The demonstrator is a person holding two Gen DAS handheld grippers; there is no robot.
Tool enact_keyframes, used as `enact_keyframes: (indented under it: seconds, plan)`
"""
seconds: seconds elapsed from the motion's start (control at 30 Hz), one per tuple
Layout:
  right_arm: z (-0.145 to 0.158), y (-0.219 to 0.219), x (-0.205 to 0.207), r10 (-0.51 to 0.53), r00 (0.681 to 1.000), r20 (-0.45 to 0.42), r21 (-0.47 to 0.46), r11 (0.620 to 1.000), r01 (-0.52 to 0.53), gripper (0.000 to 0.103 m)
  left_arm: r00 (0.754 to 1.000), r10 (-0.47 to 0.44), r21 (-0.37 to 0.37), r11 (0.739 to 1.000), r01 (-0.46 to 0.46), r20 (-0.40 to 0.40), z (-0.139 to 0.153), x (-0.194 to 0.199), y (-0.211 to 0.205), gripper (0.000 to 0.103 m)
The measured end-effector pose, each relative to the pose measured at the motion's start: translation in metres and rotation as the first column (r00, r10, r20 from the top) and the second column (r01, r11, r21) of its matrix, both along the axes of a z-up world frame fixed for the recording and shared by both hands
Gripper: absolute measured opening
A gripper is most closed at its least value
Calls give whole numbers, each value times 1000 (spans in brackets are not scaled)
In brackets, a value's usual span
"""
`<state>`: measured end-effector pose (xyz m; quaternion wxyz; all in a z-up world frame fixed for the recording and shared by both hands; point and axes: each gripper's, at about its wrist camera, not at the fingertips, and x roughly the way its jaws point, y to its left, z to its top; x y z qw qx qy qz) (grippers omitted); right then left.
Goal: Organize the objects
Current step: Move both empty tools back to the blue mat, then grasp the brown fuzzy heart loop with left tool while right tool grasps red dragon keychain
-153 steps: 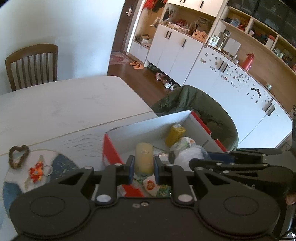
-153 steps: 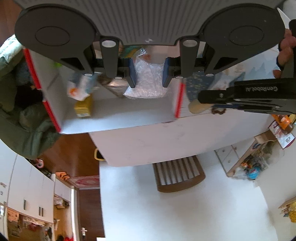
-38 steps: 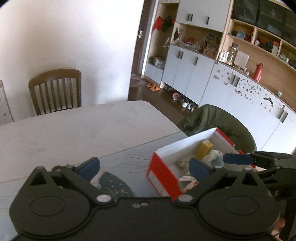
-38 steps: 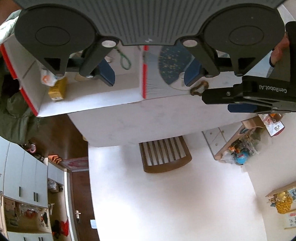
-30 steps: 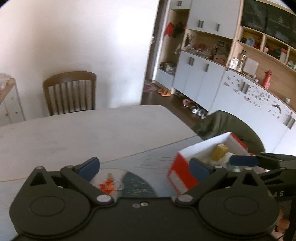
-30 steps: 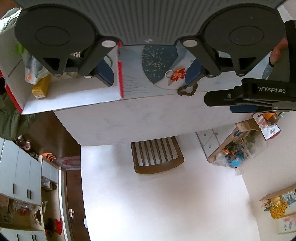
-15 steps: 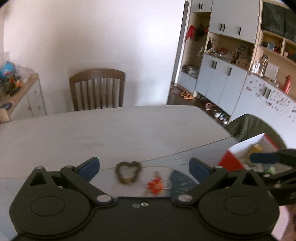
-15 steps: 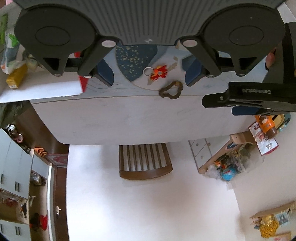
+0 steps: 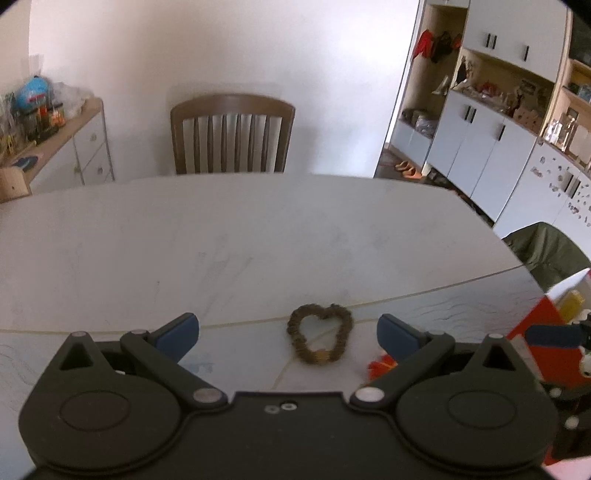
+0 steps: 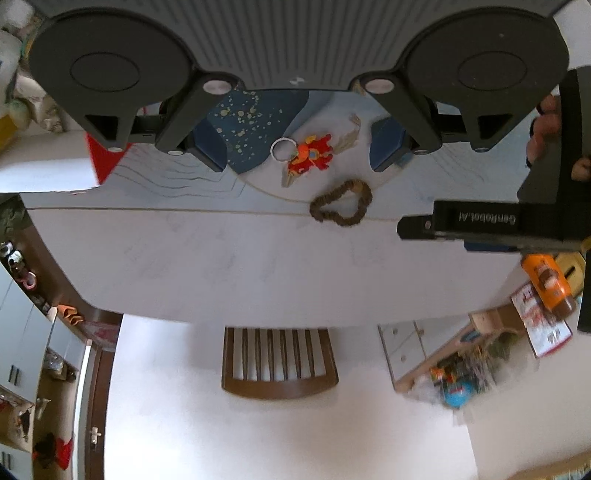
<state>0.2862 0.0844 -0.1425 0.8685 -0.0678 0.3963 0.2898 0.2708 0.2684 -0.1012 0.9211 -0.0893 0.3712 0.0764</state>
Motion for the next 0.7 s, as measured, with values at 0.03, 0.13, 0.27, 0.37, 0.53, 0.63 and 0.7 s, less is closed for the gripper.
enact_keyframes:
  seconds: [0.03, 0.13, 0.27, 0.37, 0.53, 0.63, 0.7]
  plan:
    - [-5, 4, 2, 4, 1000, 0, -13, 1000, -4, 84, 1000, -2, -2, 1000, 2, -5, -3, 4, 2, 102]
    - [-20, 15, 8, 25, 1000, -9, -45, 999, -26, 85, 1000, 5, -2, 1000, -5, -26, -14, 13, 5, 102]
    - [-35, 26, 17, 50, 998, -32, -57, 997, -52, 84, 998, 15, -17, 1000, -16, -56, -31, 25, 7, 102]
    - [-45, 33, 23, 53, 997, -53, -56, 997, -56, 84, 997, -1, -20, 1000, 0, -79, -43, 33, 8, 98]
    - [-57, 42, 30, 62, 997, -55, -74, 995, -66, 78, 995, -14, -25, 1000, 11, -102, -54, 41, 9, 90]
    - [-63, 48, 33, 79, 995, -64, -80, 993, -84, 75, 993, -34, -36, 999, 30, -115, -58, 49, 10, 85]
    - [-67, 50, 34, 88, 993, -75, -81, 992, -94, 69, 992, -47, -31, 999, 43, -120, -61, 51, 8, 83]
